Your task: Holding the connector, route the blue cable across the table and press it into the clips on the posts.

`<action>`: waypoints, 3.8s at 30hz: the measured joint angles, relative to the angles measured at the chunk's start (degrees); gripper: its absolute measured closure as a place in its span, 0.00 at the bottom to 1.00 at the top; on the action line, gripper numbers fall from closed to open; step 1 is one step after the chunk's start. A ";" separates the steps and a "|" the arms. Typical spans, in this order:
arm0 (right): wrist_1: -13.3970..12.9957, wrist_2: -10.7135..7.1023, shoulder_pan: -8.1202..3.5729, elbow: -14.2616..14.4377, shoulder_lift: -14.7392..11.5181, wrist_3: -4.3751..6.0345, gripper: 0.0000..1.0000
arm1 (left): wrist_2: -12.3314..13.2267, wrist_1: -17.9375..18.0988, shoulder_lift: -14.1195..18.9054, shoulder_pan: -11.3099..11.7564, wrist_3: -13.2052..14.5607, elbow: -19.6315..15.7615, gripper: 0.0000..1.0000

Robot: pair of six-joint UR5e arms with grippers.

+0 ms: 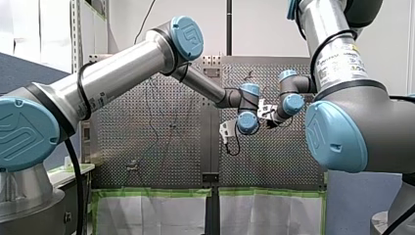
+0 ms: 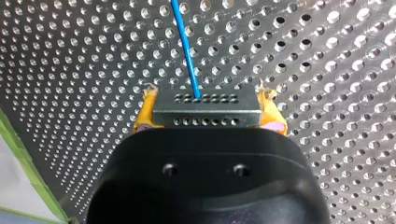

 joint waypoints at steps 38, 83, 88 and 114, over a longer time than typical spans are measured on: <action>-0.04 -0.33 -0.10 -0.05 -0.01 0.00 1.00 | 0.36 -1.18 -5.10 3.12 -0.84 5.49 0.00; 5.15 -1.24 -0.04 -3.06 -10.20 1.36 1.00 | -8.33 -9.40 4.43 0.00 -4.09 5.51 1.00; 6.76 -1.94 -0.11 -3.78 -12.80 1.63 1.00 | -8.16 -7.10 7.08 0.15 -3.33 2.85 1.00; 10.25 -4.11 0.02 -5.98 -17.44 1.37 1.00 | -1.95 -1.71 19.54 0.54 0.32 0.16 1.00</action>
